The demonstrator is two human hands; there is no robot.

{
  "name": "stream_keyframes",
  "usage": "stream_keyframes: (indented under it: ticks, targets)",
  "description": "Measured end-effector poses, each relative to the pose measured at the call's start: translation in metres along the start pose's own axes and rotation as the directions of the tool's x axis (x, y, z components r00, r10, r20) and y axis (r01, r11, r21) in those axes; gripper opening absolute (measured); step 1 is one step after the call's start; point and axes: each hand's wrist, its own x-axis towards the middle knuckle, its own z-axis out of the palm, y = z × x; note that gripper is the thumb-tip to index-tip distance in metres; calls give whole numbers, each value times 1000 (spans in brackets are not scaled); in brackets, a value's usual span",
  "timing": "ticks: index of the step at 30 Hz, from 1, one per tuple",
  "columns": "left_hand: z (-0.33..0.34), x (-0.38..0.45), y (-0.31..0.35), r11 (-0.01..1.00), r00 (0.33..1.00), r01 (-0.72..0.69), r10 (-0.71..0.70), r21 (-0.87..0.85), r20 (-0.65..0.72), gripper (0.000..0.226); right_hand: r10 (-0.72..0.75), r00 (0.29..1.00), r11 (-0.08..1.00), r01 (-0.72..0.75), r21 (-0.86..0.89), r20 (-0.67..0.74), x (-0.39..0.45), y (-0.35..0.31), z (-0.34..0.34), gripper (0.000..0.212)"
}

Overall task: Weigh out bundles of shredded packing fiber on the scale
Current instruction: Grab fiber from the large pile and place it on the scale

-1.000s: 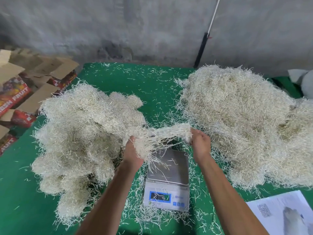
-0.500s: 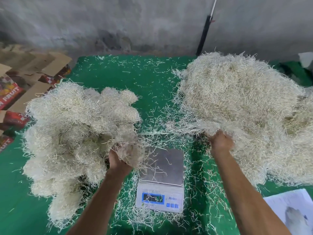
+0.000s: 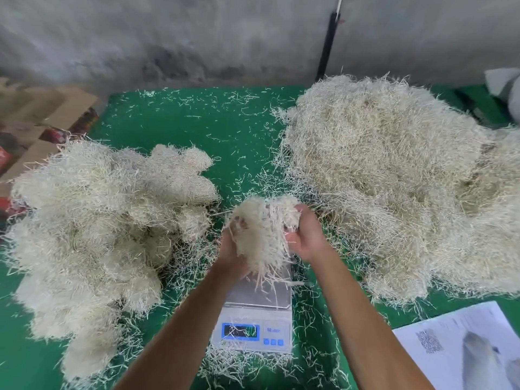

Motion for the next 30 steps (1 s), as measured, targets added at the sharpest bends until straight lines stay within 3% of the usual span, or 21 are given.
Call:
stream_keyframes:
  ticks: [1,2,3,4,6,8,10,11,13,15,16,18,20,22,24,25,26,28,30]
  targets:
    - [5,4,0,996,999,21,-24,87,39,18,-34,999,991,30,-129,-32,-1,2,4,30]
    - [14,2,0,956,999,3,-13,294,33,20,-73,997,968,62,-241,-38,-2,1,6,31]
    - [20,2,-3,934,991,18,-64,356,118,23,-122,990,941,95,-325,-64,-2,-1,5,38]
    - [20,7,-2,908,988,57,-111,416,105,20,-163,984,908,120,-402,-75,-4,-3,2,49]
    - [6,11,-3,858,999,43,-40,512,-18,9,-277,961,809,221,-545,-21,-4,-9,-11,63]
    - [-7,11,6,905,990,61,0,421,-143,8,-412,907,583,336,-740,87,-4,-10,-22,43]
    - [-23,14,17,911,989,14,48,413,-139,11,-487,851,339,393,-855,198,-7,-4,-22,21]
    - [-30,17,21,907,989,11,53,420,-139,14,-502,839,303,397,-866,209,-7,2,-19,22]
    - [-30,16,26,907,985,-1,74,421,-157,15,-531,831,418,427,-802,165,-6,12,-11,21]
    - [-27,17,21,920,980,6,73,391,-187,17,-418,902,643,381,-664,112,-7,21,2,18]
    - [-21,14,17,913,978,28,60,408,-201,19,-347,928,671,349,-654,139,-11,26,8,23]
    - [-18,10,16,859,974,27,91,511,-206,22,-265,936,596,348,-724,232,-16,33,16,38]
    - [-31,13,27,887,953,-30,164,462,-254,13,-308,928,653,366,-664,208,-15,26,12,36]
    - [-46,13,47,949,910,-71,188,308,-370,9,-408,908,731,385,-564,90,-8,9,-1,26]
    - [-49,15,56,971,918,-60,145,233,-368,27,-442,895,757,410,-508,62,-5,1,-2,26]
    - [-43,13,54,960,937,-40,132,275,-323,32,-451,889,748,426,-509,82,-4,4,5,29]
    - [-38,13,49,937,955,-42,139,346,-262,27,-440,892,733,423,-534,102,-5,6,14,31]
    - [-35,9,43,787,945,-108,270,608,-182,15,-430,893,711,426,-559,135,-6,9,23,33]
    - [-60,11,55,636,883,-101,412,765,-226,10,-459,888,790,403,-462,-10,-5,-5,11,35]
